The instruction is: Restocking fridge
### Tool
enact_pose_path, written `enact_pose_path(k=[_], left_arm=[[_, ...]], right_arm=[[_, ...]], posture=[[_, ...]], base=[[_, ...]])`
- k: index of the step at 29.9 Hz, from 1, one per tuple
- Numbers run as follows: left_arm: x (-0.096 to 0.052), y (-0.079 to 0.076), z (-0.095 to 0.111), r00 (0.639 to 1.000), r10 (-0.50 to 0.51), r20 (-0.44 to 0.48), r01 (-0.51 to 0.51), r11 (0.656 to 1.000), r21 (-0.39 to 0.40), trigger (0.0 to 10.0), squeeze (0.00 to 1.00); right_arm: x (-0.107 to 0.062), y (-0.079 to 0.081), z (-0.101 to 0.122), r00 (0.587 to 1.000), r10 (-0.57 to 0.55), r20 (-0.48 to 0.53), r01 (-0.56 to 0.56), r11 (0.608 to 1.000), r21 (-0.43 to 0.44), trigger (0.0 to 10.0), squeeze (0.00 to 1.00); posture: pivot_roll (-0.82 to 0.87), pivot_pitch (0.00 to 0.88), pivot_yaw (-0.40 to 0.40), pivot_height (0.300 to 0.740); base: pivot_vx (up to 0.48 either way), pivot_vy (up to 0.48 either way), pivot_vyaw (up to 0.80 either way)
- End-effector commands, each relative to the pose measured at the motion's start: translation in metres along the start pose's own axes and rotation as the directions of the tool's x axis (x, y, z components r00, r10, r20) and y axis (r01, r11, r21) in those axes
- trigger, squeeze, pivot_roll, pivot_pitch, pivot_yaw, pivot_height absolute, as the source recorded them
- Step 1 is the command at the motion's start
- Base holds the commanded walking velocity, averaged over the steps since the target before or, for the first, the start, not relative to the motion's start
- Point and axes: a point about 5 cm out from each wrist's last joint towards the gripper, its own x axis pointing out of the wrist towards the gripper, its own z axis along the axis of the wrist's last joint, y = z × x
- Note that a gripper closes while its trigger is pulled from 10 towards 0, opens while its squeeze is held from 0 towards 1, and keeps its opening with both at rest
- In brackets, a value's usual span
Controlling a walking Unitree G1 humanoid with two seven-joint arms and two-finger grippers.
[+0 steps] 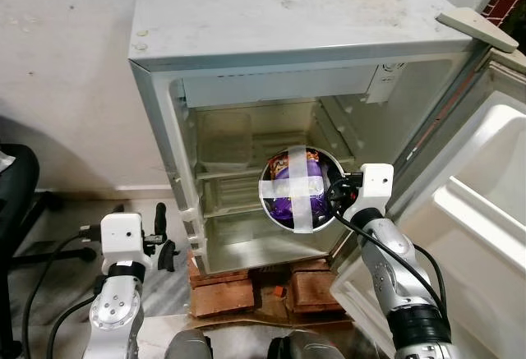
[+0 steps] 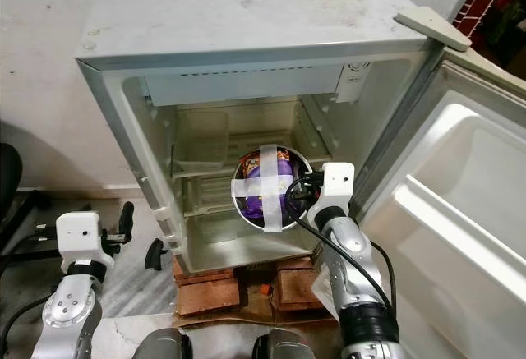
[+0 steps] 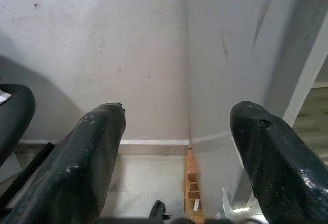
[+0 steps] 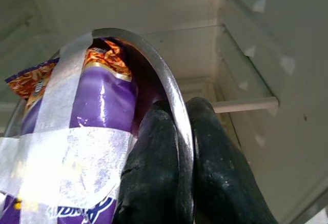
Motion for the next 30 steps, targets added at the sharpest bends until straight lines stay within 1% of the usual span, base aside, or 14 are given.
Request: enact_pose_path(k=[1, 3, 5, 7, 10, 12, 13, 14, 16, 18, 19, 22, 28, 30], left_arm=[[-0.002, -0.001, 0.003, 1.000, -0.002, 0.005, 0.002, 1.000, -0.001, 10.0, 0.00], [-0.008, 0.003, 0.001, 1.000, 0.006, -0.008, -0.006, 1.000, 0.009, 10.0, 0.00], [-0.010, 0.004, 0.001, 1.000, 0.008, -0.011, -0.008, 1.000, 0.012, 10.0, 0.00], [-0.019, 0.014, -0.003, 0.999, 0.028, -0.033, -0.027, 0.999, 0.024, 10.0, 0.00], [-0.021, 0.015, -0.004, 0.999, 0.031, -0.037, -0.030, 0.999, 0.025, 10.0, 0.00], [-0.028, 0.016, -0.004, 0.999, 0.021, -0.048, -0.020, 1.000, 0.016, 10.0, 0.00], [-0.033, 0.016, -0.003, 0.998, 0.005, -0.055, -0.005, 1.000, 0.004, 10.0, 0.00], [-0.033, 0.016, -0.003, 0.998, 0.005, -0.055, -0.005, 1.000, 0.004, 10.0, 0.00], [-0.038, 0.013, 0.000, 0.998, -0.014, -0.054, 0.013, 1.000, -0.018, 10.0, 0.00], [-0.040, 0.013, 0.000, 0.998, -0.010, -0.055, 0.009, 1.000, -0.014, 10.0, 0.00], [-0.044, 0.014, 0.001, 0.998, -0.001, -0.060, 0.000, 1.000, -0.006, 10.0, 0.00], [-0.051, 0.014, 0.002, 0.998, 0.013, -0.066, -0.014, 1.000, -0.004, 10.0, 0.00], [-0.064, 0.015, 0.002, 0.996, 0.028, -0.087, -0.030, 0.999, -0.017, 10.0, 0.00], [-0.068, 0.014, 0.004, 0.996, 0.029, -0.090, -0.031, 0.999, -0.014, 10.0, 0.00]], right_arm=[[0.006, -0.006, 0.011, 0.998, -0.046, 0.048, 0.046, 0.999, 0.011, 10.0, 0.00], [0.016, -0.006, 0.017, 0.994, -0.087, 0.068, 0.085, 0.996, 0.035, 10.0, 0.00], [0.018, -0.006, 0.018, 0.993, -0.095, 0.073, 0.092, 0.995, 0.038, 10.0, 0.00], [0.028, -0.006, 0.026, 0.988, -0.122, 0.090, 0.117, 0.992, 0.056, 10.0, 0.00], [0.030, -0.006, 0.027, 0.987, -0.129, 0.092, 0.123, 0.990, 0.063, 10.0, 0.00], [0.035, -0.006, 0.027, 0.985, -0.152, 0.084, 0.143, 0.984, 0.105, 10.0, 0.00], [0.041, -0.005, 0.028, 0.983, -0.169, 0.074, 0.157, 0.977, 0.146, 10.0, 0.00], [0.041, -0.005, 0.028, 0.983, -0.169, 0.074, 0.157, 0.977, 0.146, 10.0, 0.00], [0.047, -0.001, 0.028, 0.981, -0.183, 0.065, 0.168, 0.967, 0.190, 10.0, 0.00], [0.050, 0.001, 0.029, 0.979, -0.193, 0.059, 0.178, 0.962, 0.207, 10.0, 0.00], [0.055, 0.005, 0.030, 0.976, -0.213, 0.046, 0.196, 0.950, 0.242, 10.0, 0.00], [0.059, 0.007, 0.034, 0.973, -0.226, 0.046, 0.207, 0.943, 0.261, 10.0, 0.00], [0.062, 0.001, 0.039, 0.962, -0.270, 0.047, 0.246, 0.926, 0.286, 10.0, 0.00], [0.063, -0.007, 0.038, 0.950, -0.312, 0.014, 0.290, 0.897, 0.333, 10.0, 0.00]], posture=[[0.14, 0.113, -0.063, 0.740], [0.17, 0.127, -0.062, 0.740], [0.17, 0.129, -0.061, 0.740], [0.19, 0.139, -0.059, 0.740], [0.20, 0.143, -0.058, 0.740], [0.22, 0.153, -0.060, 0.740], [0.24, 0.162, -0.065, 0.740], [0.24, 0.162, -0.065, 0.740], [0.25, 0.174, -0.070, 0.740], [0.27, 0.187, -0.078, 0.740], [0.28, 0.197, -0.081, 0.740], [0.29, 0.219, -0.083, 0.740], [0.30, 0.245, -0.085, 0.740], [0.30, 0.257, -0.087, 0.740]], base=[[0.000, 0.000, 0.00], [0.000, 0.000, 0.00], [0.000, 0.000, 0.00], [0.000, 0.000, 0.00], [0.000, 0.000, 0.00], [0.000, 0.000, 0.00], [0.000, 0.000, 0.00], [0.000, 0.000, 0.00], [0.000, 0.000, 0.00], [0.000, 0.000, 0.00], [0.000, 0.000, 0.00], [0.000, 0.000, 0.00], [0.000, 0.000, 0.00], [0.000, 0.000, 0.00]])
